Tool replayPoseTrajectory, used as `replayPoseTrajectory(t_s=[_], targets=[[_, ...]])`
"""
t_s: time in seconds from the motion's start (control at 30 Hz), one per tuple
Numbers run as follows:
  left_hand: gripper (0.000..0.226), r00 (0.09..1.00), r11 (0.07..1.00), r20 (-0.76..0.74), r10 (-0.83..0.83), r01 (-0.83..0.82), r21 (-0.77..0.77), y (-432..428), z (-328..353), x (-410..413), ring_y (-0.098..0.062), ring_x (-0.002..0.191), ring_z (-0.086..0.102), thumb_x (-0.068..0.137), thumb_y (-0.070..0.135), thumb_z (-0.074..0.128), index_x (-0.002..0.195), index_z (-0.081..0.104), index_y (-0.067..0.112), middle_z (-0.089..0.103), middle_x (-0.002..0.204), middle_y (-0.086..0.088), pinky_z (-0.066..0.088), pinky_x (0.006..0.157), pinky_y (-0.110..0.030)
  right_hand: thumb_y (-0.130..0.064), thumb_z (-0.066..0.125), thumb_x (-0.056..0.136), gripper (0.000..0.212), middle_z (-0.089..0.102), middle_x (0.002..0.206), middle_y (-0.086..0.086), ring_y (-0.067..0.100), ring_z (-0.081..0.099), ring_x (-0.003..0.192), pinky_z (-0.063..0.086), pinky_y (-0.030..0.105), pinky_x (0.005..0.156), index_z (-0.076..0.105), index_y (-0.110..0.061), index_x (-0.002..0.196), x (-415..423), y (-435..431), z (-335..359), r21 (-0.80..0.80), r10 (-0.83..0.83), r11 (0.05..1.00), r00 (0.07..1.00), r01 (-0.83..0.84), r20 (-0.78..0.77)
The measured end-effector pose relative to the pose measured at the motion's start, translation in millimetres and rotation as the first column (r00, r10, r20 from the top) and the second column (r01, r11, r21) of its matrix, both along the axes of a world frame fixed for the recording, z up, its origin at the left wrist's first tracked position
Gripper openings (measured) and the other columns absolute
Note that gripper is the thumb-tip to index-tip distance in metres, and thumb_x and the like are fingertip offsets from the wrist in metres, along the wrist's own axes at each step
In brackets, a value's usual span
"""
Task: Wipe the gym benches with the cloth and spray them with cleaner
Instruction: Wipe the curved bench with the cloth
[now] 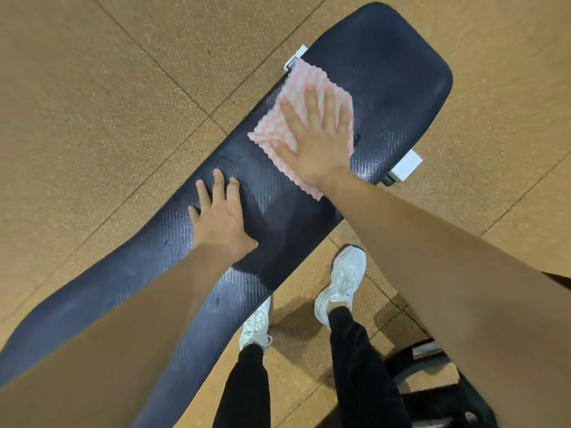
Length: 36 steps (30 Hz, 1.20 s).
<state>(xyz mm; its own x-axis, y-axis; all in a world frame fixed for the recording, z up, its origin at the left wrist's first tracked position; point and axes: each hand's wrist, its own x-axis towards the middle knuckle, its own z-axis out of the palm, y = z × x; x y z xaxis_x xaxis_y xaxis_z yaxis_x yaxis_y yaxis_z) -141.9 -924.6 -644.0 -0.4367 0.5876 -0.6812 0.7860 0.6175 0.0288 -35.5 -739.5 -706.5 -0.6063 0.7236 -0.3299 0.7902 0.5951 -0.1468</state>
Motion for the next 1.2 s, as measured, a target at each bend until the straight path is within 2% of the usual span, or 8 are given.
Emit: replayPoseTrajectory(t_s=[0.13,0.27,0.37,0.53,0.73,0.9,1.07,1.2], targets=[[0.121,0.998,0.998,-0.019,0.065,-0.065,-0.012,11.0,5.2,4.8,-0.04,0.155,-0.007,0.063,0.042,0.09,0.152,0.013,0.017,-0.005,0.168,-0.006,0.02,0.122,-0.06,-0.074,0.016,0.097,0.076,0.0,0.17,0.013,0.041,-0.004,0.155,0.002,0.063,0.122,0.007,-0.035,0.161,68.6,-22.3,0.6,0.054,0.002,0.999,1.0,-0.002,-0.005],[0.116,0.994,0.985,-0.041,0.104,-0.097,0.142,35.4,8.4,15.0,-0.038,0.155,0.006,0.058,0.055,0.085,0.148,0.021,0.018,0.012,0.164,-0.008,0.021,0.123,-0.057,-0.071,0.016,0.1,0.075,-0.007,0.169,0.013,0.037,-0.01,0.155,0.0,0.059,0.124,0.0,-0.032,0.162,109.4,-35.2,3.4,0.027,0.016,1.0,1.0,-0.016,0.017],[0.123,1.0,0.982,-0.004,0.015,-0.014,0.188,61.3,7.5,18.2,-0.032,0.157,-0.002,0.062,0.054,0.081,0.158,0.008,0.025,0.0,0.169,-0.002,0.013,0.125,-0.057,-0.069,0.016,0.101,0.077,-0.01,0.169,0.016,0.038,-0.012,0.155,-0.003,0.059,0.124,-0.004,-0.027,0.162,127.6,-38.7,2.8,-0.003,0.045,0.999,0.999,-0.045,0.03],[0.132,0.999,0.995,0.04,0.001,-0.006,0.103,82.7,2.5,16.6,-0.029,0.156,-0.014,0.066,0.054,0.082,0.161,-0.008,0.03,-0.019,0.169,0.004,0.009,0.125,-0.059,-0.071,0.017,0.1,0.08,-0.016,0.167,0.017,0.038,-0.019,0.153,0.002,0.06,0.124,-0.007,-0.026,0.162,142.8,-33.9,5.8,-0.031,0.119,0.993,0.992,-0.118,0.05],[0.137,1.0,0.998,0.001,-0.005,0.005,0.062,86.0,2.7,19.5,-0.03,0.157,-0.011,0.065,0.053,0.089,0.162,-0.005,0.028,-0.017,0.169,0.004,0.017,0.124,-0.059,-0.075,0.019,0.096,0.076,-0.012,0.169,0.012,0.043,-0.015,0.153,-0.003,0.064,0.121,0.0,-0.04,0.161,100.8,10.5,5.1,-0.023,0.09,0.996,0.996,-0.09,-0.003],[0.139,1.0,1.0,-0.021,-0.001,0.001,-0.002,103.7,5.0,21.9,-0.036,0.156,-0.004,0.059,0.047,0.095,0.16,0.003,0.022,-0.007,0.17,-0.003,0.03,0.118,-0.06,-0.079,0.013,0.093,0.074,-0.007,0.171,-0.002,0.049,-0.014,0.151,-0.005,0.071,0.116,0.002,-0.047,0.158,27.6,74.0,0.7,-0.033,0.222,0.974,0.975,-0.223,-0.014],[0.135,1.0,0.999,-0.018,-0.005,0.004,-0.033,114.2,4.6,21.7,-0.042,0.155,0.001,0.053,0.044,0.098,0.155,0.012,0.017,0.0,0.168,-0.008,0.039,0.113,-0.059,-0.087,0.01,0.086,0.079,-0.017,0.169,-0.001,0.048,-0.023,0.149,-0.012,0.07,0.115,-0.002,-0.053,0.156,-4.2,110.5,0.4,-0.052,0.309,0.95,0.951,-0.308,0.02],[0.131,1.0,0.999,-0.002,-0.02,0.02,-0.044,118.7,8.1,20.8,-0.046,0.152,0.006,0.046,0.043,0.1,0.148,0.023,0.015,0.009,0.163,-0.011,0.04,0.111,-0.061,-0.082,0.01,0.089,0.077,-0.012,0.17,0.001,0.046,-0.018,0.151,-0.008,0.069,0.117,0.001,-0.049,0.158,8.5,108.5,4.2,-0.045,0.312,0.949,0.95,-0.312,-0.003]])
